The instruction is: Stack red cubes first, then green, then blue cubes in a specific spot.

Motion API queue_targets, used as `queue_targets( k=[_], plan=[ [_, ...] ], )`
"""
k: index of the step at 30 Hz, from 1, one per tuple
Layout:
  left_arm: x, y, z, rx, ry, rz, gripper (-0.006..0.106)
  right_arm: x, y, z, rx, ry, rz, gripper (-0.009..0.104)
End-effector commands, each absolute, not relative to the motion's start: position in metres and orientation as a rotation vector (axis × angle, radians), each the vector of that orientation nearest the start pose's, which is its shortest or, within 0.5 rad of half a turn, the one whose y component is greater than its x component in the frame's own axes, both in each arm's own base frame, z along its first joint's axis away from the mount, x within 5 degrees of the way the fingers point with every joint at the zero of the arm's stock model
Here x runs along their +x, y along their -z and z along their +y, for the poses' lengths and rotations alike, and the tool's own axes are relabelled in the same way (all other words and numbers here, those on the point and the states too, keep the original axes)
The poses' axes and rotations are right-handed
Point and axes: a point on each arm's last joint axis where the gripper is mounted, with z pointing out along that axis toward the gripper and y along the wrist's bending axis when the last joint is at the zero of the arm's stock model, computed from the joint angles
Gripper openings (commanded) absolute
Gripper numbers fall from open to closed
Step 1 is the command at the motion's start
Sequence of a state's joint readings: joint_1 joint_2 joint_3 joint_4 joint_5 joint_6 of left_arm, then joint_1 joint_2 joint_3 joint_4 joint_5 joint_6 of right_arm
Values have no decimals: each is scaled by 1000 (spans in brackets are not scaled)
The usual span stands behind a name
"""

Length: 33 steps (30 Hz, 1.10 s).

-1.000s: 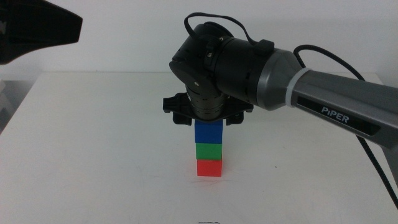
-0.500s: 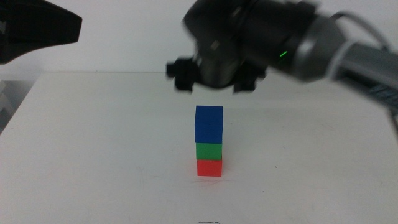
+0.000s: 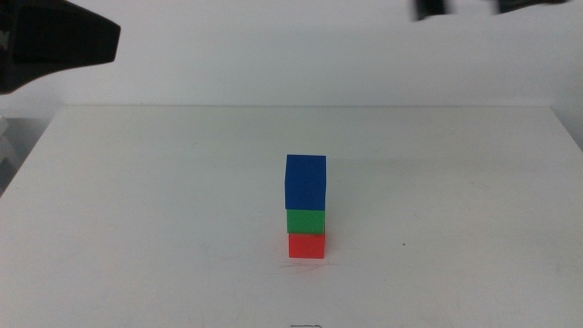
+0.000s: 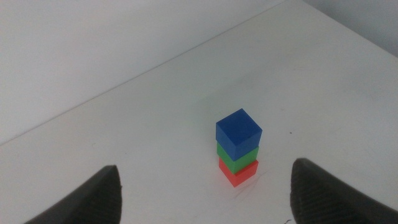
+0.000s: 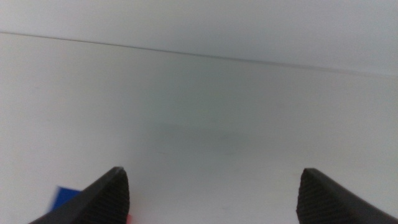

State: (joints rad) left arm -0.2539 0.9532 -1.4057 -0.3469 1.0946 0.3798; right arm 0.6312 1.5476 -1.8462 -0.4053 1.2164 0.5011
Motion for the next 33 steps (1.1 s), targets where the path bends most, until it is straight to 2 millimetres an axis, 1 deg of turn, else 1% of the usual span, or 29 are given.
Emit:
queue_targets(
  k=[1, 2, 4, 6, 8, 10, 12, 15, 19, 24, 31, 33],
  plan=[
    [134, -491, -64, 620, 376, 1907, 92, 253, -488, 126, -228, -66, 2152, 75],
    [134, -491, -64, 620, 376, 1907, 92, 247, -489, 115, -245, -79, 2133, 75],
    [134, -491, -64, 620, 376, 1907, 92, 233, -492, 90, -220, -105, 2091, 75],
    [134, -491, -64, 620, 376, 1907, 92, 221, -490, 69, -158, -123, 2068, 75],
    [134, -491, -64, 620, 376, 1907, 92, 209, -486, 49, -98, -104, 2045, 75],
    [134, -491, -64, 620, 376, 1907, 92, 199, -481, 35, -83, -73, 2031, 75],
    [134, -491, -64, 620, 376, 1907, 92, 190, -477, 26, -64, -69, 2015, 75],
    [134, -491, -64, 620, 376, 1907, 92, 183, -473, 20, -33, -85, 1997, 75],
    [134, -491, -64, 620, 376, 1907, 92, 185, -468, 18, -26, -61, 2016, 75],
    [134, -491, -64, 620, 376, 1907, 92, 186, -470, 18, -23, -61, 1983, 75],
    [134, -491, -64, 620, 376, 1907, 92, 185, -468, 18, -23, -59, 2013, 75],
    [129, -490, -59, 621, 316, 1903, 92, 185, -468, 18, -23, -57, 2013, 75]
  ],
)
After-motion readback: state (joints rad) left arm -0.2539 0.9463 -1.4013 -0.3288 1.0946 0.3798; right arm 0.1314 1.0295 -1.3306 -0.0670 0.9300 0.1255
